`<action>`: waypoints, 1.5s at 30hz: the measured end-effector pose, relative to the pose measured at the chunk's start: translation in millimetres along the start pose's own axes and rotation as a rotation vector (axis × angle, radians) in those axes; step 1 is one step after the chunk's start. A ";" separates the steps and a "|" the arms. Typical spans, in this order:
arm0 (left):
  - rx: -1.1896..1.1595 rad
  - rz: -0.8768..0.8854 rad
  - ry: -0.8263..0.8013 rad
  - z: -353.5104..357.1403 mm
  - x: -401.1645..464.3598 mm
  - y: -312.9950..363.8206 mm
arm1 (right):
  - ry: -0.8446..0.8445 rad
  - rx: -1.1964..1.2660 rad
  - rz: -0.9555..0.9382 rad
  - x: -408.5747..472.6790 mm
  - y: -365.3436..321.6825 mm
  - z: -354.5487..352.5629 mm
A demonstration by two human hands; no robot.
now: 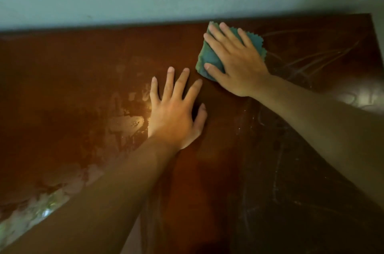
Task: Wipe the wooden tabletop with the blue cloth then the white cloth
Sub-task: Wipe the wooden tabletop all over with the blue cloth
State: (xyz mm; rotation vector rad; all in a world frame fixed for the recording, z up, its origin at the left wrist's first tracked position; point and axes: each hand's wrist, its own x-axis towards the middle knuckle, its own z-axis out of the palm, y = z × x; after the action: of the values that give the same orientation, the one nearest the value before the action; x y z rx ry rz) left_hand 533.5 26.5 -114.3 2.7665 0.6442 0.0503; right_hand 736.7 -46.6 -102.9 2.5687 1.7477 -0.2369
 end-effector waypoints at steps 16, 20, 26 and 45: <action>-0.002 -0.011 0.070 5.5 -0.4 -0.1 | -0.028 0.016 -0.082 11.4 29.5 -7.4; 0.007 -0.018 0.063 5.4 -0.1 -0.5 | -0.022 0.018 -0.096 15.6 34.3 -4.2; 0.012 -0.024 0.050 3.3 0.7 0.2 | -0.024 0.034 -0.004 -5.3 13.2 -6.8; -0.001 -0.021 0.034 1.5 0.8 1.8 | -0.047 -0.006 0.019 -38.6 4.2 6.3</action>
State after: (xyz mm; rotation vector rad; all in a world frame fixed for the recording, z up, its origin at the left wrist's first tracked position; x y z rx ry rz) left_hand 535.2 24.9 -115.3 2.7633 0.6816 0.0927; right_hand 726.0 -84.4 -104.0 2.5525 1.7041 -0.2888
